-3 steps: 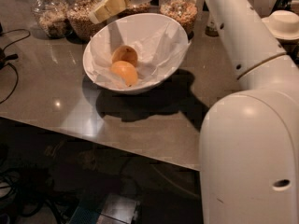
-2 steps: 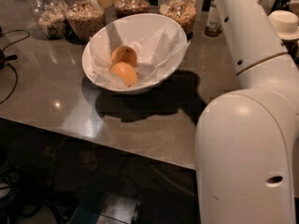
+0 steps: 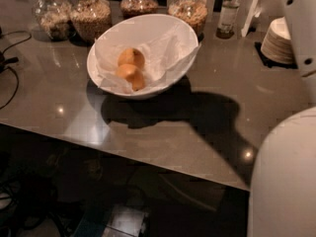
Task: Pick orange from white bowl
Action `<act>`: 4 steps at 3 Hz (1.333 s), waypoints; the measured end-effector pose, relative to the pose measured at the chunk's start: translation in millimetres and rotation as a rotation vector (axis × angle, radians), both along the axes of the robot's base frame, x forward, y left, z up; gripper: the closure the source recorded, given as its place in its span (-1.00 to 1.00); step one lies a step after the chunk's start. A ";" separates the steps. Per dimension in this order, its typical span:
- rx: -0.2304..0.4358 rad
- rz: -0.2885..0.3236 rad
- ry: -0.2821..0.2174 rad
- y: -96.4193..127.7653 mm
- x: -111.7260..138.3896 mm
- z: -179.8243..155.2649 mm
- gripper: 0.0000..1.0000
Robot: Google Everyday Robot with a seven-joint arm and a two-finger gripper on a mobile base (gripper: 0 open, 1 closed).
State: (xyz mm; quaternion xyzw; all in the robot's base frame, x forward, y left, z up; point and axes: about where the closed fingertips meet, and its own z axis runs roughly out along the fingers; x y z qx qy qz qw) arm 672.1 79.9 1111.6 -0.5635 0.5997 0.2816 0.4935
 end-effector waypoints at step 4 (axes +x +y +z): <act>-0.171 -0.188 0.382 1.2 -23.8 -95.4 -1.00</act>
Offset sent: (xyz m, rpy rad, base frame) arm 0.0000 0.0161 -0.0468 -0.0622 0.1500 -0.0382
